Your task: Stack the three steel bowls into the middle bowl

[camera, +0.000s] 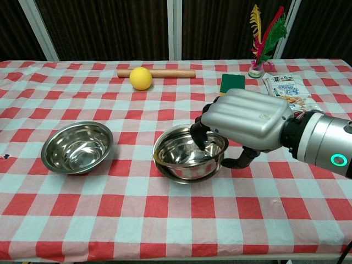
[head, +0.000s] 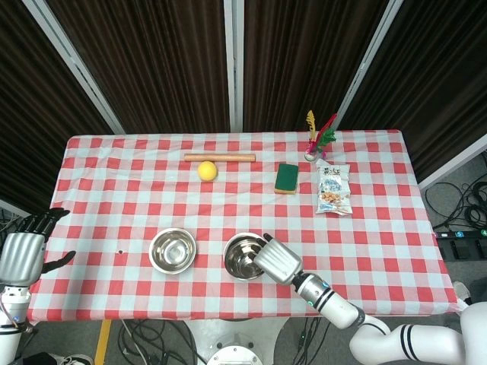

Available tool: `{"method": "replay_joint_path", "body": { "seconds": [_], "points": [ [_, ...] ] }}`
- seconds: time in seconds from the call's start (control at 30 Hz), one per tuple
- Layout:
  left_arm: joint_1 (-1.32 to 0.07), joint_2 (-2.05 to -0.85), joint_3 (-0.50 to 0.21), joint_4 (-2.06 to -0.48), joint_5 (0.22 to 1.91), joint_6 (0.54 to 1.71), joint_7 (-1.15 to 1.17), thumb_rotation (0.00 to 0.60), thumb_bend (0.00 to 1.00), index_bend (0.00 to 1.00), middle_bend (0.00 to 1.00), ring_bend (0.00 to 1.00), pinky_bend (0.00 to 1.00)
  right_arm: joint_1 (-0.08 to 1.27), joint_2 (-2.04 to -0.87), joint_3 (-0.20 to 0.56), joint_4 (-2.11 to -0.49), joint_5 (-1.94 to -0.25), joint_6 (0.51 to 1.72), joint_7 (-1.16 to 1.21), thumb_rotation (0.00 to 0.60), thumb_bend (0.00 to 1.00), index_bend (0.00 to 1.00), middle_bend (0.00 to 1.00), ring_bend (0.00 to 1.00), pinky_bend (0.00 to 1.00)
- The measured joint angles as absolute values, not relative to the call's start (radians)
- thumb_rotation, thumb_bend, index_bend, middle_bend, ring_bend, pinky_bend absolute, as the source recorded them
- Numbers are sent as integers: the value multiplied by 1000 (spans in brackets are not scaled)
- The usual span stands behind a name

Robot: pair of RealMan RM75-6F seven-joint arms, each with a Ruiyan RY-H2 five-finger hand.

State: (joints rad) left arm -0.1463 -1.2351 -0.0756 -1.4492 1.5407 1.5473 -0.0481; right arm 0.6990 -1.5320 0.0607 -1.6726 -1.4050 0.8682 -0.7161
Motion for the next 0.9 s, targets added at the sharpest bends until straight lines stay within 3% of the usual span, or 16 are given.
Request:
{"method": "replay_joint_path", "body": {
  "seconds": [0.13,0.4,0.63,0.9],
  "points": [
    [-147,-1233,-76,-1452,1541,1547,-47,600,110,269,314,252,280,712,-1498,61,-1715,-1365,858,-744,600,21,0,62,0,0],
    [-149,-1230,-78,-1462,1547,1549,-45,600,110,269,314,252,280,697,-1385,68,-1828,-1359,926,-762,600,20,0,54,0,0],
    [-156,-1226,-59,-1482,1564,1525,-22,600,110,269,314,251,299,623,-1186,79,-1975,-1384,1087,-747,600,0,0,60,0,0],
    [-208,-1227,12,-1551,1680,1423,72,600,116,270,314,252,309,515,-985,119,-2053,-1386,1261,-586,600,0,0,59,0,0]
  ]
}}
